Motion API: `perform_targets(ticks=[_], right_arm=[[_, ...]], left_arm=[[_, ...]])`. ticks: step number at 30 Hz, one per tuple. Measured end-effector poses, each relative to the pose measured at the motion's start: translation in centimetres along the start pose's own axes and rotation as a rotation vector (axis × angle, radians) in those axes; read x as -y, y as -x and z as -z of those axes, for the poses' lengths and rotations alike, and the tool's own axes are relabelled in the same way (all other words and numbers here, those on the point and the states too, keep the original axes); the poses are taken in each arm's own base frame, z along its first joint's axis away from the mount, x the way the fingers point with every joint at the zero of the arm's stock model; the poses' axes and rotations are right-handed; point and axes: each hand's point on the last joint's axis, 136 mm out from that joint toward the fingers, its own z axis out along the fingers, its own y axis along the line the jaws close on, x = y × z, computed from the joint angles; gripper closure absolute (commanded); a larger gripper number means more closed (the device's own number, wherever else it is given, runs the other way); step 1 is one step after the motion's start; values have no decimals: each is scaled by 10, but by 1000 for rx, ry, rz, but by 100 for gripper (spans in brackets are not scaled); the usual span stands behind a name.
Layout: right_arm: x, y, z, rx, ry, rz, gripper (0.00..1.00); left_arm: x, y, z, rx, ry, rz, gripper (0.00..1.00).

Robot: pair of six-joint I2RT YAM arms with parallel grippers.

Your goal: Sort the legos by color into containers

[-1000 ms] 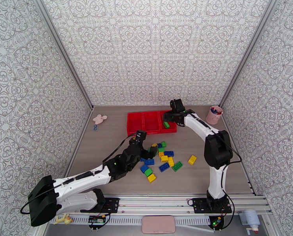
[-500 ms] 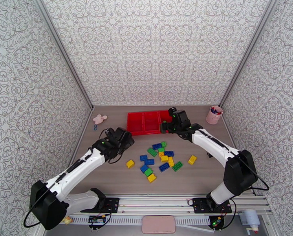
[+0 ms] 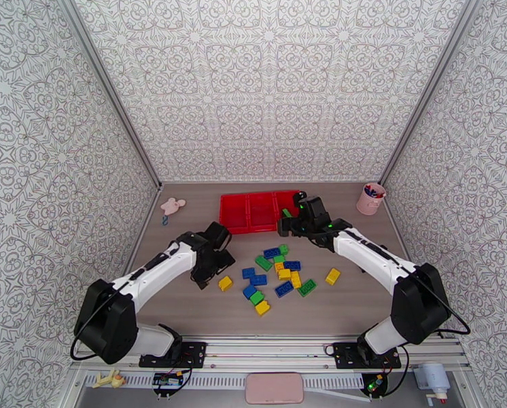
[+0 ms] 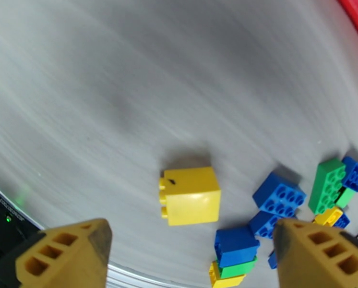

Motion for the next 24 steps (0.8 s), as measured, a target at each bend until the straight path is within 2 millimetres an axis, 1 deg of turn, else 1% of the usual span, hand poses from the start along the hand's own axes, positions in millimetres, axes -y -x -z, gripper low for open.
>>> perform_targets(ticks=[8,12,16,21,24], right_arm=[[0,1,0,3,-2,-10,2],[0,1,0,4,-3,-20,2],[0,1,1,5,-2,-23,2],[0,3,4,13,1,-31,2],[-1,6,7,23,5,-33,2]], left_arm=[[-4,-6,-23,-59,73,-53,14],[-3,-8,-32,-83,91,-74,15],[-2,-10,-39,-99,102,-83,21],[3,-14,-47,-128,89,-92,25],[6,-17,-52,-146,83,-91,32]])
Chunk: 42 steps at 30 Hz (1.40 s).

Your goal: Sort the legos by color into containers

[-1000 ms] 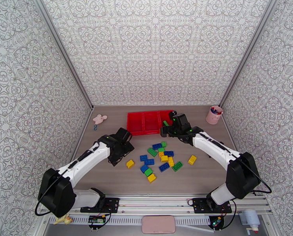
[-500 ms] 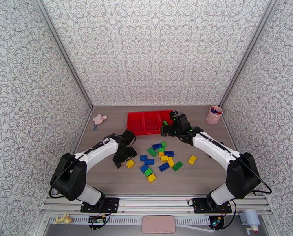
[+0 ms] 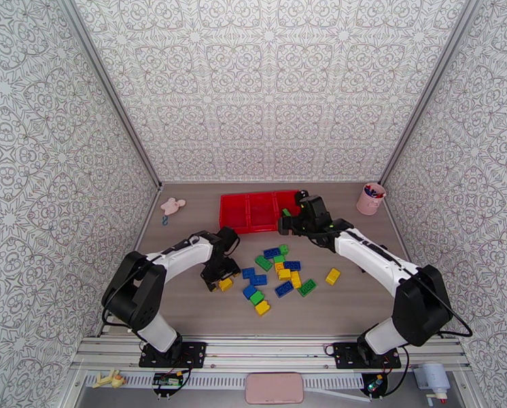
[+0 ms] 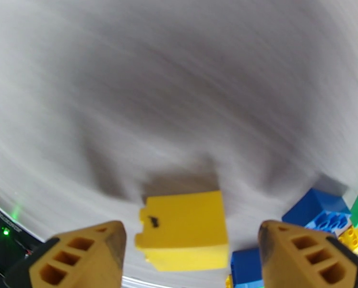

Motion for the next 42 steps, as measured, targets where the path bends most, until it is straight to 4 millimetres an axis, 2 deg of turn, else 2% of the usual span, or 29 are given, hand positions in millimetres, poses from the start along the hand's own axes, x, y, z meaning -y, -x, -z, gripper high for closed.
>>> perform_targets(ticks=[7,14,18,24,31,37,42], right_arm=[[-1,2,5,8,4,-6,1],[-1,5,14,15,7,-7,1],[-2,7,18,24,11,-10,1],[-12,5,20,13,59,5,1],[-40,2,32,12,156,73,2],[-63,0,44,31,217,125,2],[-70,-3,45,27,230,137,2]], left_arm=[[4,-1,-2,-12,-15,-6,55],[4,-1,-1,-8,-19,-3,57],[3,0,9,22,-20,-11,57],[20,11,45,126,-101,-35,60],[44,34,89,275,-198,-45,62],[68,64,123,409,-293,-55,62],[82,97,143,534,-361,-58,62]])
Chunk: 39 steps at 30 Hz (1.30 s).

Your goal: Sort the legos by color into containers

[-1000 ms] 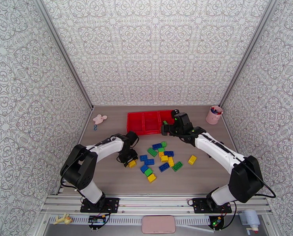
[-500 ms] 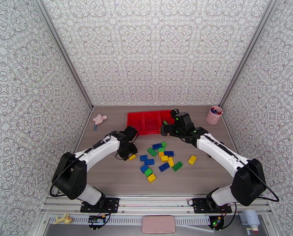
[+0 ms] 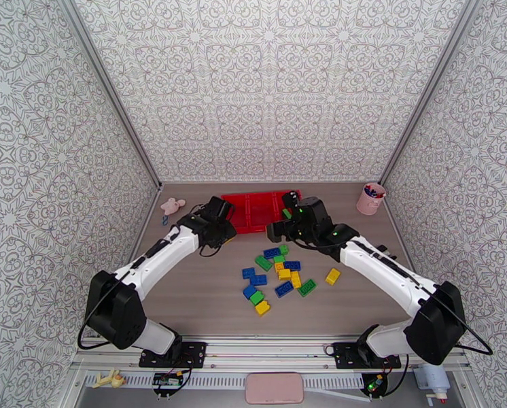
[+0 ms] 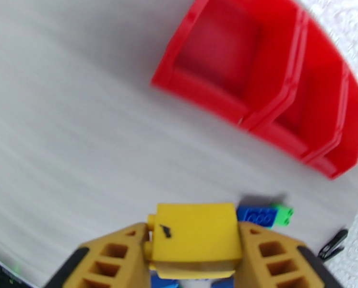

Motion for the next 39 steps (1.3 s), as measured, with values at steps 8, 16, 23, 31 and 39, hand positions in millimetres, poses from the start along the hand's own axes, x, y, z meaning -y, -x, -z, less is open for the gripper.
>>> perform_targets(ticks=[8,16,23,31,39], right_arm=[[-1,0,0,0,-1,4,2],[5,3,0,14,-39,4,2],[14,2,1,12,-91,18,2],[37,-13,-2,-59,-218,26,2],[62,-55,-12,-225,-330,20,2]], left_arm=[[27,42,-45,82,-16,-46,61],[46,66,-99,93,3,-105,49],[53,71,-106,106,-8,-158,14],[56,73,-35,231,-103,-228,0],[51,7,39,321,-269,-399,0]])
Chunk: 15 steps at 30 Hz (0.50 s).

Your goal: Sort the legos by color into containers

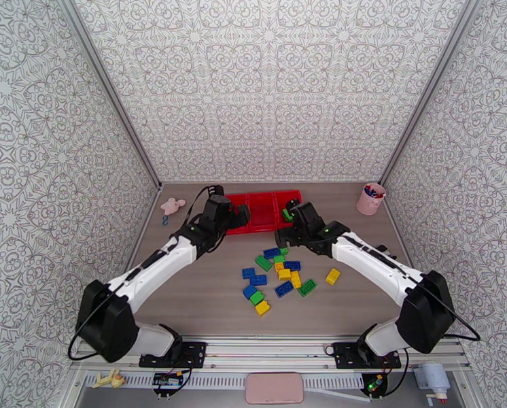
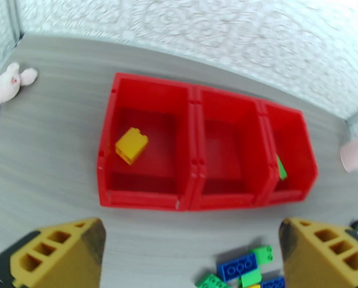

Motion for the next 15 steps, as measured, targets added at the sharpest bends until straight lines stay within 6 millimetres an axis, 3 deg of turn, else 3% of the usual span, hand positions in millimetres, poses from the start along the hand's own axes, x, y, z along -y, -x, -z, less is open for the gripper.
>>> perform_targets(ticks=[7,10,15], right_arm=[[10,-34,-10,-113,-42,-25,1],[13,-53,-18,-164,-49,-20,2],[17,-79,-38,-255,-72,-10,6]], left_arm=[[24,-55,51,54,-191,-242,0],[30,-64,69,96,-266,-323,0],[35,-77,82,132,-347,-468,0]])
